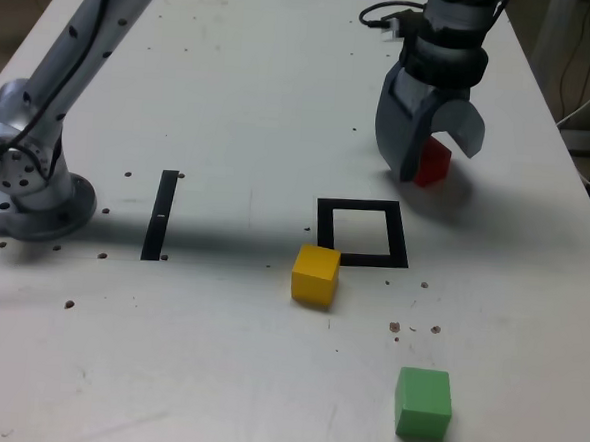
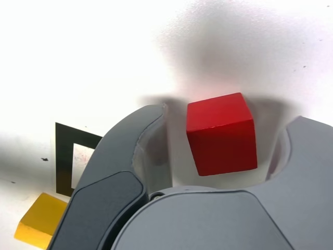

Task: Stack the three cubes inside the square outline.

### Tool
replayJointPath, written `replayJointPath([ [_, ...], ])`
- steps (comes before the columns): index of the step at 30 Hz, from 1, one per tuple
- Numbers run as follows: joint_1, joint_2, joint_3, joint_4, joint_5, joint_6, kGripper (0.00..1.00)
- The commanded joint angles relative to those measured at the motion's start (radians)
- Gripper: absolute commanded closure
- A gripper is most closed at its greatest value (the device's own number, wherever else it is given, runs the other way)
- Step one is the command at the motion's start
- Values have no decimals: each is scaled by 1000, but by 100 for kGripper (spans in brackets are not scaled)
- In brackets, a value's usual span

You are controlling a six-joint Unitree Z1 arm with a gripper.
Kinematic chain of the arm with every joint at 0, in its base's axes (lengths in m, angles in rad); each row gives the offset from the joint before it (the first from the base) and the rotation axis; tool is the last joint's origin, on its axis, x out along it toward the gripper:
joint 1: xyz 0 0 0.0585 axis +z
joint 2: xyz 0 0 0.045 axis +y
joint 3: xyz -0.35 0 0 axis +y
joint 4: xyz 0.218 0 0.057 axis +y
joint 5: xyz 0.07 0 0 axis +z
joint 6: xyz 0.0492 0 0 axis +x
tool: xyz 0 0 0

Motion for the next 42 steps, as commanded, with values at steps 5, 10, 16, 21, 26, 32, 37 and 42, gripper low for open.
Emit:
replayJointPath([
  [5, 0, 0, 2, -14, -1, 0, 47],
  [10, 0, 1, 7, -29, 0, 2, 51],
  [16, 0, 2, 15, -40, 1, 4, 58],
  [21, 0, 1, 24, -51, 4, 6, 66],
  [26, -4, -8, 24, -52, 2, 27, 70],
  [32, -30, -57, 28, -18, -10, 115, 70],
  [37, -66, -106, 44, 43, -33, 215, 70],
  [42, -118, -162, 94, 73, -31, 315, 70],
])
